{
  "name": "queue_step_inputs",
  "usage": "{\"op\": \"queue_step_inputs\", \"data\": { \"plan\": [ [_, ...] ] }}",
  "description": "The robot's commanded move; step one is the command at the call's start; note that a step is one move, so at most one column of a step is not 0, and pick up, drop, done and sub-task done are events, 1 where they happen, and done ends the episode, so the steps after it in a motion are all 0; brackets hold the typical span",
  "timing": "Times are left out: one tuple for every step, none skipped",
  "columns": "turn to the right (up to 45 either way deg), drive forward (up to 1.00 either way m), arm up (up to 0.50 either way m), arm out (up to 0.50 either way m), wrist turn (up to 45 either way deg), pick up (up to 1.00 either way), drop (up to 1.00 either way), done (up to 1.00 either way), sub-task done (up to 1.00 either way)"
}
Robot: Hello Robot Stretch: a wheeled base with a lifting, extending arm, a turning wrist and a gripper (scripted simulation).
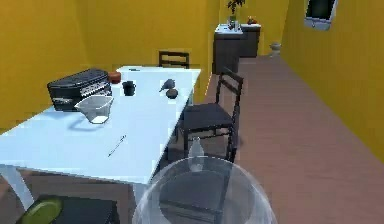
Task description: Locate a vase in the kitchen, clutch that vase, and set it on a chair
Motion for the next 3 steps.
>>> {"op": "queue_step_inputs", "data": {
  "plan": [
    [-45.0,0.00,0.00,0.00,0.0,0.00,0.00,0.00,0.00],
    [-45.0,0.00,0.00,0.00,0.0,0.00,0.00,0.00,0.00],
    [-33.0,0.00,0.00,0.00,0.0,0.00,0.00,0.00,0.00]
  ]
}}
